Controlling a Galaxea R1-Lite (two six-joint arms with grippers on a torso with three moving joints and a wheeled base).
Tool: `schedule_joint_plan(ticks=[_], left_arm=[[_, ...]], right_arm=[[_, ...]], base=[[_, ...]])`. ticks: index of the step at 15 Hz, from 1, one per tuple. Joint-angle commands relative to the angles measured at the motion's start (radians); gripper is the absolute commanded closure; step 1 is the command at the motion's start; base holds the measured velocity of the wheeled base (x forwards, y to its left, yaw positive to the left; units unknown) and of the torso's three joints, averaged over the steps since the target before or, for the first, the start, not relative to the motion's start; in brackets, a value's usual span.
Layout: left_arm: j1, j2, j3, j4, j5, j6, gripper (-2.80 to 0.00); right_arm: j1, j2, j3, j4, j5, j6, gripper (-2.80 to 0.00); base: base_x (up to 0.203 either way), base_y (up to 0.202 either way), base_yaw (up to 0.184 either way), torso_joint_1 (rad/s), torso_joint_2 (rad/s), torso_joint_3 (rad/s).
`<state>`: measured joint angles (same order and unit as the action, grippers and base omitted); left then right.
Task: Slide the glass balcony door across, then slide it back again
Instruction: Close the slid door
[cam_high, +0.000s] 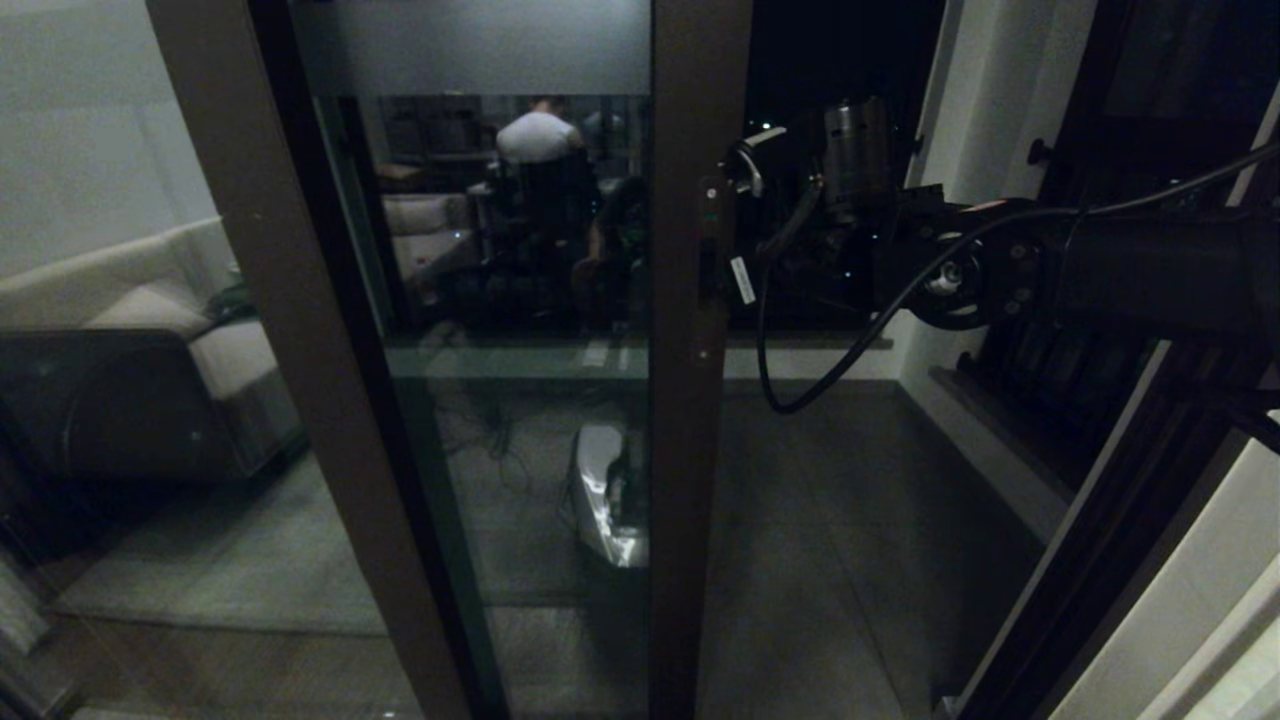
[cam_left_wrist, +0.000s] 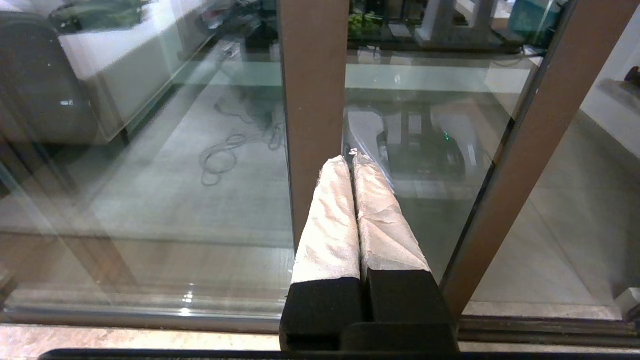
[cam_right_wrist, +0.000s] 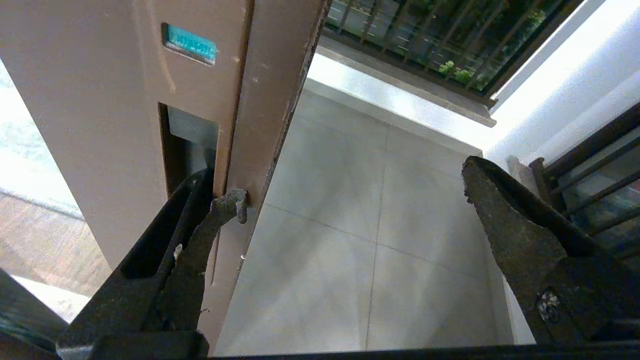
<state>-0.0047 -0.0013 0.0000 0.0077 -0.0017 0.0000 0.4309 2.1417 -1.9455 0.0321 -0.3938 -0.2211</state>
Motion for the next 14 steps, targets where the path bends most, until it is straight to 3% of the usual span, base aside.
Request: schedule_joint_plan(ticks=[1, 14], left_arm=[[0.000, 0.000, 0.002, 0.000, 0.000, 0.000, 0.00], [0.000, 0.000, 0.001, 0.000, 0.000, 0.000, 0.00]], right_arm=[[-0.046, -0.009, 0.007, 0.006, -0.002, -0.003, -2.80], [-0.078, -0.008, 0.016, 0.017, -0.005, -0.032, -2.80]], base=[[0.000, 0.000, 0.000, 0.000, 0.00, 0.000], [0.000, 0.000, 0.000, 0.000, 0.00, 0.000]])
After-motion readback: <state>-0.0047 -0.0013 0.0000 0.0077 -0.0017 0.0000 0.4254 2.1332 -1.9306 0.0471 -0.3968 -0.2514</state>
